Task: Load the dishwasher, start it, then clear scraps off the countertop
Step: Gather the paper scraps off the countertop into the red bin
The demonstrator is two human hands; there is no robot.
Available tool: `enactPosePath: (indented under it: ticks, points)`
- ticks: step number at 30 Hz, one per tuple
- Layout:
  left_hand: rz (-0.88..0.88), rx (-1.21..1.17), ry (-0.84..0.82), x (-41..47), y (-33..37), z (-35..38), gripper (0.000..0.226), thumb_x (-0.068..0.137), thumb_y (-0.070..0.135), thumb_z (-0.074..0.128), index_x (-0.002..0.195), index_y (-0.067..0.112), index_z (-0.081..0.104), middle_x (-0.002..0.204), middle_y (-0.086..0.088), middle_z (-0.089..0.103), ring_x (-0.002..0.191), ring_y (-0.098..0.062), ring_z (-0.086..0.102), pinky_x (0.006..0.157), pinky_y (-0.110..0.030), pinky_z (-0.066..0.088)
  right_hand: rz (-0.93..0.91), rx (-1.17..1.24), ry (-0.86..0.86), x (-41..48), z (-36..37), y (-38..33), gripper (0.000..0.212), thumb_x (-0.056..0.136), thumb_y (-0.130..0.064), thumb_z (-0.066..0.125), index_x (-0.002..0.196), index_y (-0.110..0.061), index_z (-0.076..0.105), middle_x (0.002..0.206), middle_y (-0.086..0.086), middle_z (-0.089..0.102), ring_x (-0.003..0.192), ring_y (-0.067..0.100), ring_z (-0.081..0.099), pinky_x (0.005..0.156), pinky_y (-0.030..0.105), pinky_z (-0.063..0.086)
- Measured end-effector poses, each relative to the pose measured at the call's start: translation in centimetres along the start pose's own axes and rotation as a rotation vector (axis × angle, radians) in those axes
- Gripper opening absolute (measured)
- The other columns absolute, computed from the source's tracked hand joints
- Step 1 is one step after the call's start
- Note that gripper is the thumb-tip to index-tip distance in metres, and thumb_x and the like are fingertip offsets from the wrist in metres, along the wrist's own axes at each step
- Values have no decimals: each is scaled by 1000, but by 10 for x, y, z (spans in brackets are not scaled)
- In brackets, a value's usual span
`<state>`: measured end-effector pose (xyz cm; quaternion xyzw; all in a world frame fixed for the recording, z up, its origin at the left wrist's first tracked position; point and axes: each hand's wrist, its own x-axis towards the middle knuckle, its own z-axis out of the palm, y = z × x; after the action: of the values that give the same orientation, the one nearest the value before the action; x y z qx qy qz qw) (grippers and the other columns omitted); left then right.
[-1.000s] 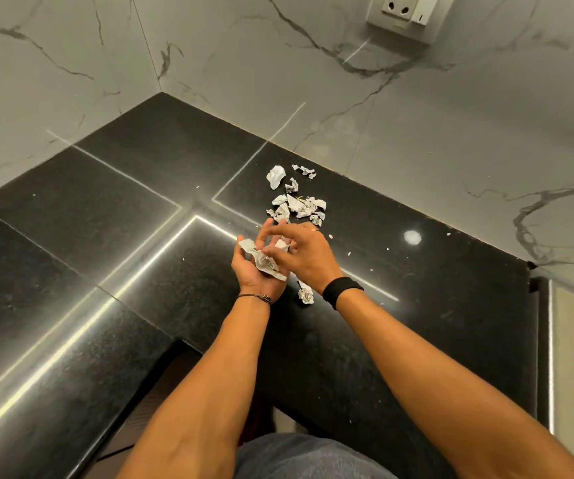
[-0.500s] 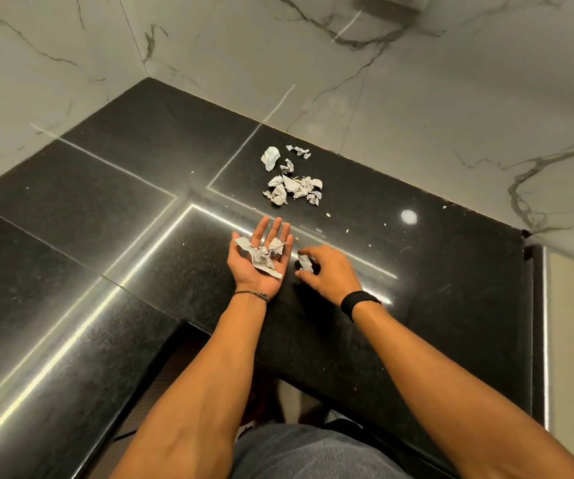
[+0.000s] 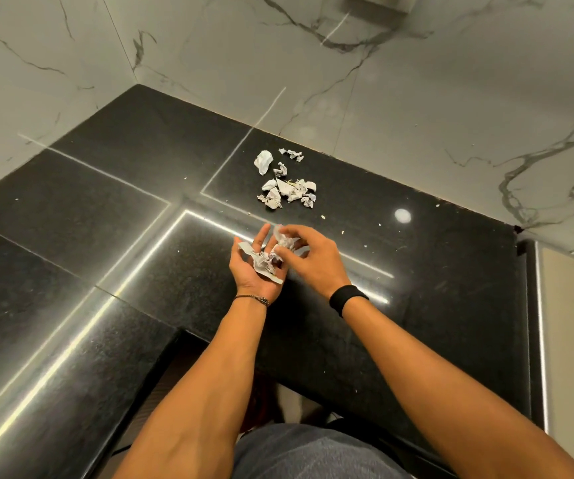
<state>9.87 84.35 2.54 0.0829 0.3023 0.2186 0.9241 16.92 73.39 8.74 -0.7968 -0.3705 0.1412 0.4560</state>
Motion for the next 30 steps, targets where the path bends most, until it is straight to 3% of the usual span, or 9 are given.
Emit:
enactPosePath:
  ticks: [2, 4, 7, 9, 12, 19, 23, 30]
  points:
    - [-12, 6, -35, 0, -3, 5, 67, 96, 65, 38, 125, 11, 65, 127, -19, 66, 117, -35, 65, 99, -48, 54, -61, -17, -42, 5, 4, -9, 36, 84, -34, 78, 117, -24, 69, 108, -11, 70, 91, 4, 60, 82, 21, 49]
    - [-10, 6, -77, 0, -4, 8, 68, 97, 64, 35, 132, 12, 62, 129, -17, 66, 115, -32, 67, 92, -44, 57, -112, -113, -77, 9, 9, -13, 39, 82, -39, 79, 118, -25, 70, 109, -10, 70, 92, 6, 54, 81, 23, 44]
    - [-4, -11, -108, 4, -1, 12, 67, 99, 62, 34, 137, 13, 58, 142, -16, 58, 128, -34, 60, 97, -48, 55, -96, -146, -56, 16, 7, -12, 33, 84, -45, 76, 113, -29, 72, 103, -14, 70, 89, 5, 49, 76, 20, 39]
    - [-19, -38, -104, 8, 3, 13, 64, 98, 60, 39, 137, 14, 59, 144, -17, 56, 132, -37, 55, 106, -51, 48, -40, -87, -3, 22, 1, -8, 21, 88, -40, 71, 106, -29, 73, 100, -14, 70, 88, 6, 56, 79, 21, 44]
    - [-13, -65, -101, 13, 11, 12, 59, 99, 55, 41, 137, 14, 58, 144, -16, 57, 126, -35, 59, 99, -48, 50, 37, -38, 58, 34, -9, 6, 11, 92, -30, 67, 100, -26, 73, 96, -14, 71, 87, 3, 63, 84, 27, 52]
    - [25, -86, -62, 22, 24, 6, 62, 97, 55, 45, 142, 13, 54, 145, -15, 56, 134, -34, 54, 105, -46, 46, 180, -207, -87, 52, -11, 44, 25, 86, -11, 70, 109, -21, 71, 102, -4, 72, 83, 9, 66, 86, 33, 55]
    - [46, -58, -16, 27, 28, 6, 63, 99, 57, 43, 141, 12, 55, 145, -15, 56, 132, -34, 56, 107, -46, 45, 181, -305, -165, 53, 3, 56, 25, 84, -16, 72, 108, -24, 70, 101, -5, 73, 86, 13, 67, 85, 37, 55]
    - [57, -6, 36, 30, 29, 11, 65, 99, 58, 42, 145, 13, 51, 145, -15, 56, 131, -34, 57, 115, -46, 37, 81, -473, -125, 57, 12, 57, 22, 91, -28, 66, 112, -29, 69, 108, -8, 72, 101, 19, 65, 81, 36, 54]
